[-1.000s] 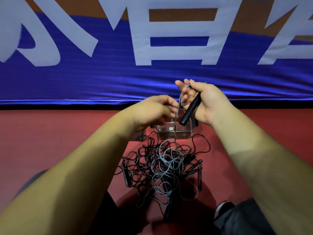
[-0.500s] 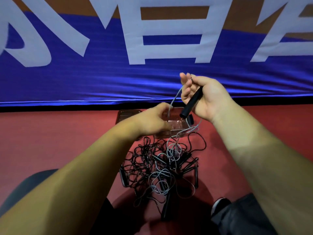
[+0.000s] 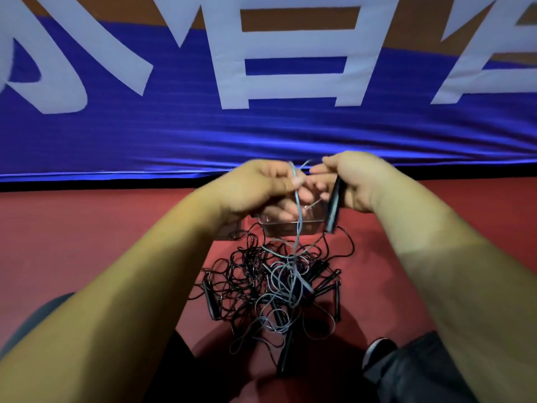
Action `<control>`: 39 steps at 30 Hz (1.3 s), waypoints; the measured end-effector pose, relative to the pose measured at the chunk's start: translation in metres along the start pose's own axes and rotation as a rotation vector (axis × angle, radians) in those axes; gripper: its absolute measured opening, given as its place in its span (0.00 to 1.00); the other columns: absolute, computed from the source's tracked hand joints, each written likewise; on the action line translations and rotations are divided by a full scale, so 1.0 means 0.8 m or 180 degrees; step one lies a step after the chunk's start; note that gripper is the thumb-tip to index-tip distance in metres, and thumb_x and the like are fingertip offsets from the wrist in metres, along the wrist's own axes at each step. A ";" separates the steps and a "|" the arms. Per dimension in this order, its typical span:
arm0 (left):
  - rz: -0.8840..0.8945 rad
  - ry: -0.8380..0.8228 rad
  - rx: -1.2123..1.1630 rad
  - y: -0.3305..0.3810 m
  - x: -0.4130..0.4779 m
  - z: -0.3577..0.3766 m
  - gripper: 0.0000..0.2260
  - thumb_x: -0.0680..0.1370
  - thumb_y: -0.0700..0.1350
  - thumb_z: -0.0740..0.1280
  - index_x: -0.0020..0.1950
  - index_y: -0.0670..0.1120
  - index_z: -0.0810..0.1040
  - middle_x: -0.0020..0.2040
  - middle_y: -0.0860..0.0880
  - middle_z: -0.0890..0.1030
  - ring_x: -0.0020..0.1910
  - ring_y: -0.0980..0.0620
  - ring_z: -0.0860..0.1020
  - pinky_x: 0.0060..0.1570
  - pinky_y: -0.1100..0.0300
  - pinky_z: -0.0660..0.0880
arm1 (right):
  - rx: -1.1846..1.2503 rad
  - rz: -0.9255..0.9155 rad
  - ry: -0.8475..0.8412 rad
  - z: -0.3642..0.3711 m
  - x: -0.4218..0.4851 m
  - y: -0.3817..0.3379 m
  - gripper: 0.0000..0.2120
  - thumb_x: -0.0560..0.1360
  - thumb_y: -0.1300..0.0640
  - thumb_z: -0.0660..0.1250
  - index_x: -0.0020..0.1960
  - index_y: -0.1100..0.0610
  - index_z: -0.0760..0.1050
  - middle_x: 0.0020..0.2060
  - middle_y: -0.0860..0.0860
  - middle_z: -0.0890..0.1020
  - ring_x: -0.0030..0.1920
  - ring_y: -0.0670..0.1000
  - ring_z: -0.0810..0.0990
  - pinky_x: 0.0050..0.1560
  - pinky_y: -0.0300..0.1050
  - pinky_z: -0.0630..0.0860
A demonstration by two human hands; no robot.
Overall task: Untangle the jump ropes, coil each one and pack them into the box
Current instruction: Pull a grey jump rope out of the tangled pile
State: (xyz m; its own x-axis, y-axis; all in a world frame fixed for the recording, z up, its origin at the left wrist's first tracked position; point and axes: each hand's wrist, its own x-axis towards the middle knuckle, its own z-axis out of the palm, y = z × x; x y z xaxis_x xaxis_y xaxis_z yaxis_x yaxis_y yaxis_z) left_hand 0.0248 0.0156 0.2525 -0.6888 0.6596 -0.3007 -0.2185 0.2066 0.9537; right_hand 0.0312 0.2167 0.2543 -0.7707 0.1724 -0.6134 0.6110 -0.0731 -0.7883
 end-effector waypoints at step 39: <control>-0.0509 0.0300 -0.0588 -0.003 0.005 -0.005 0.08 0.86 0.46 0.63 0.56 0.42 0.78 0.50 0.41 0.86 0.46 0.45 0.87 0.41 0.59 0.84 | 0.0573 -0.0150 -0.0079 -0.018 0.005 0.008 0.08 0.86 0.59 0.62 0.60 0.61 0.77 0.44 0.58 0.84 0.32 0.50 0.82 0.32 0.44 0.81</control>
State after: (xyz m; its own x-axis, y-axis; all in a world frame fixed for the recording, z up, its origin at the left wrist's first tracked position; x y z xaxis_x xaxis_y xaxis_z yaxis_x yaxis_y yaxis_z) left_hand 0.0200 0.0145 0.2491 -0.6948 0.5572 -0.4547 -0.4464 0.1616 0.8801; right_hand 0.0349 0.2311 0.2477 -0.8033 0.1558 -0.5749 0.5336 -0.2405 -0.8108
